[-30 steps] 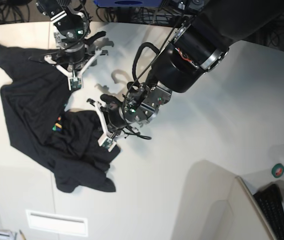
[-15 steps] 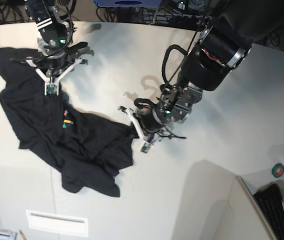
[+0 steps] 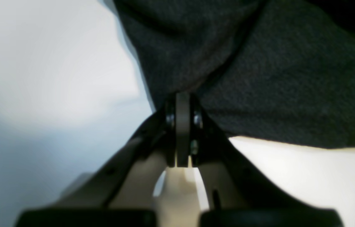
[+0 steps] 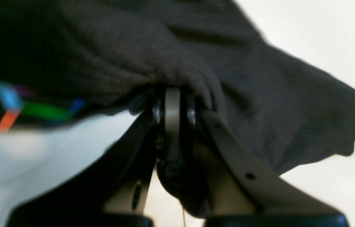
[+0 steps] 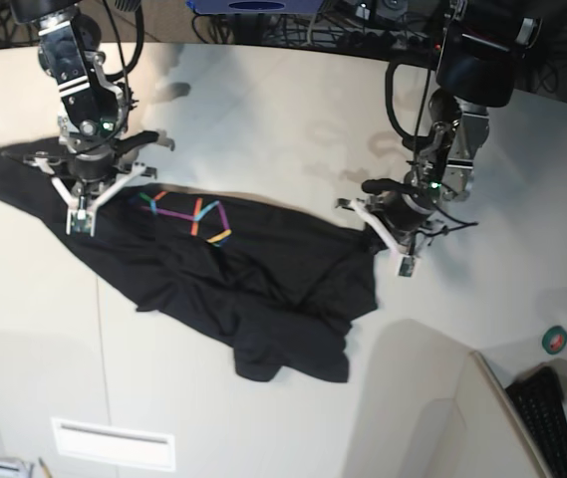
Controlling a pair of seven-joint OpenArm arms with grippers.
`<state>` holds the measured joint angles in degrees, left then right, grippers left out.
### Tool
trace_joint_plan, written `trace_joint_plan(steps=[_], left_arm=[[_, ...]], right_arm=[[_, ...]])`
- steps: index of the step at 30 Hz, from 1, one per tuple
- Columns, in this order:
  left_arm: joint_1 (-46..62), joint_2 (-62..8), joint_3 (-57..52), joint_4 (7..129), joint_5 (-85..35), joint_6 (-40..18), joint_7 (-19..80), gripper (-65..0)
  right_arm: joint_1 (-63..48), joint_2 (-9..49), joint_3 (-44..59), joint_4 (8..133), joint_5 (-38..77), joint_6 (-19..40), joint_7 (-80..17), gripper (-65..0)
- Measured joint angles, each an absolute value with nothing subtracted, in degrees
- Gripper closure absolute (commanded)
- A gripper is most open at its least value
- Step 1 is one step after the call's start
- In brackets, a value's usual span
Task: Layout the t-shirt on the table in an organized manner, then fold the t-shirt properly
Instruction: 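Grasp the shirt with both grippers and stretch it apart, then grasp the shirt near the print with the right gripper and pull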
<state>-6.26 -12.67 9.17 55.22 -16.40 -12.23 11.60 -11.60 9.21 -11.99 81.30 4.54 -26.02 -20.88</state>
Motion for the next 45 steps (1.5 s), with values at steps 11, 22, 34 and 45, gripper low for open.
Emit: trace_joint_plan(steps=[11,22,34,45], left_arm=[[7.3,-12.6,-7.3,69.0,-15.2,-10.7,14.8,0.0],[14.7,-11.1,-13.2,79.7,-15.5,-11.3,14.8,0.0],[17.6,-8.3,-28.9,79.9,-15.5,-11.1,14.8,0.0],[18.1,-8.1,-29.1,80.0,-15.5,-11.5,14.7,0.0]], right_arm=[[-20.8,8.5,-12.5,95.3,4.6,-8.4,-21.3,-18.5],[-14.6,7.5,-19.8,97.9,4.1,0.3,-20.7,-20.4],[-0.8,1.3,-33.1,76.8,4.1,0.1,-20.8,-38.1],[5.0,-2.6,-33.0,68.2,3.8,0.0,-20.6,-37.5]])
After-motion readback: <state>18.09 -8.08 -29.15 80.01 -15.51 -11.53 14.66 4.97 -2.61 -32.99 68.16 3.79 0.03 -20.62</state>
